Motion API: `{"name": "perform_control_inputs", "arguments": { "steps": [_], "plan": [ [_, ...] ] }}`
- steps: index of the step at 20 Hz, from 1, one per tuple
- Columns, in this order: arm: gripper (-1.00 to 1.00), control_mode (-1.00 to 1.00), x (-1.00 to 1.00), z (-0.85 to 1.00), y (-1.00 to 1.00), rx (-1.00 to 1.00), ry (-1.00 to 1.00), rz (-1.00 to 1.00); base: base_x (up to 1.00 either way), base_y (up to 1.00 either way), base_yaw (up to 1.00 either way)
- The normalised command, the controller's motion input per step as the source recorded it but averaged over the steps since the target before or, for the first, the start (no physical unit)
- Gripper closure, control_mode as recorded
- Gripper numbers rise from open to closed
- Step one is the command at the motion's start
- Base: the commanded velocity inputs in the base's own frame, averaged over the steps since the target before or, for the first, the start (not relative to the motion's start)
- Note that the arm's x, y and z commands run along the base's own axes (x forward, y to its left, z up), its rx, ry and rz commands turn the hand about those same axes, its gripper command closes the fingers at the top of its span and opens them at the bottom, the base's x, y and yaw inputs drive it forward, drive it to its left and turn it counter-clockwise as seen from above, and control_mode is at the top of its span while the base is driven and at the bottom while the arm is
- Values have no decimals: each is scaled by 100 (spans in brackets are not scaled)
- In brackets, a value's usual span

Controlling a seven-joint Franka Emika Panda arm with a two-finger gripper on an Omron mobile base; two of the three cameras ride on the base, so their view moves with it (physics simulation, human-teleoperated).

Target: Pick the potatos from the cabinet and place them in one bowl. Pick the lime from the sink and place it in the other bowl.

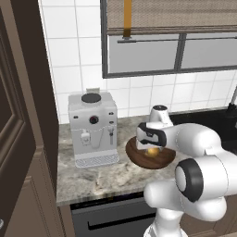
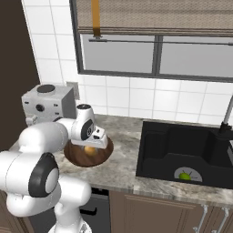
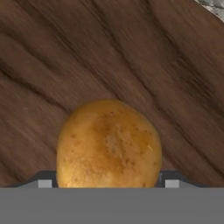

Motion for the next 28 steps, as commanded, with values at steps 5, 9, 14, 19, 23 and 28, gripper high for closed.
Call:
{"name": "perform_control_inputs", "arguments": {
  "steps": [5,9,14,19,23,28],
  "plan": [
    [-100,-100,0,-3,0,0,0,0,0,0,0],
    [-100,-100,0,0,0,0,0,0,0,0,0],
    [-100,-100,0,0,0,0,0,0,0,0,0],
    [-100,-100,-7,4,0,0,-2,0,0,0,0],
    [-100,-100,-20,35,0,0,-14,0,0,0,0],
    [-100,-100,-32,48,0,0,-20,0,0,0,0]
  ]
}}
